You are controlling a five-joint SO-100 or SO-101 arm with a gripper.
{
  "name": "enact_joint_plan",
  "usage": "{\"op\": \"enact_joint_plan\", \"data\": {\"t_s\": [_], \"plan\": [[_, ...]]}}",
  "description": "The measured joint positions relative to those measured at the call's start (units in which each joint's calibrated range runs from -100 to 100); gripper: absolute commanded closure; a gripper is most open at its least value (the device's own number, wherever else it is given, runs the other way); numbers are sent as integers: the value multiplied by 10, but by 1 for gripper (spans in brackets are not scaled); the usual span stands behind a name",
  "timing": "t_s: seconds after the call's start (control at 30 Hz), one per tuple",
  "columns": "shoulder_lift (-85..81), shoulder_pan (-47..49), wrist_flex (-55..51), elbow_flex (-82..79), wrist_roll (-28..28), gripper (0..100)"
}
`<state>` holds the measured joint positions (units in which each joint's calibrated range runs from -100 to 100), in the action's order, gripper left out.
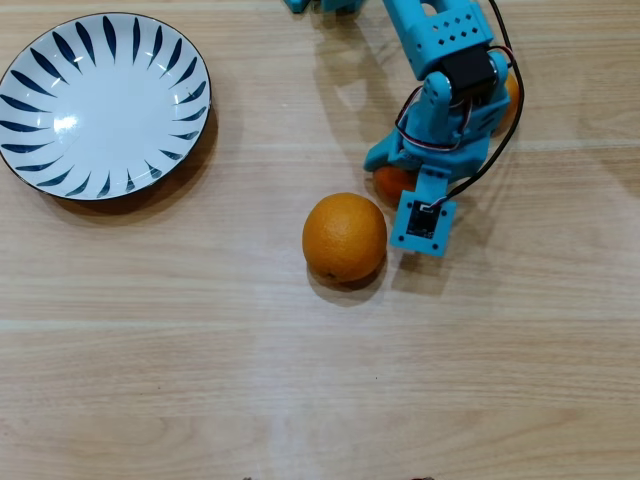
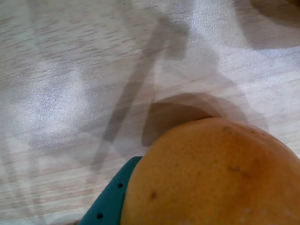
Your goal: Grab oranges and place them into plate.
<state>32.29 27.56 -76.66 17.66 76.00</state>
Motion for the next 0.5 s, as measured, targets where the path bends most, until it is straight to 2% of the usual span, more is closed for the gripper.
{"op": "enact_joint_plan", "data": {"t_s": [0.27, 0.5], "plan": [[-32, 2, -57, -2, -1, 75], [-174, -37, -170, -2, -4, 75]]}}
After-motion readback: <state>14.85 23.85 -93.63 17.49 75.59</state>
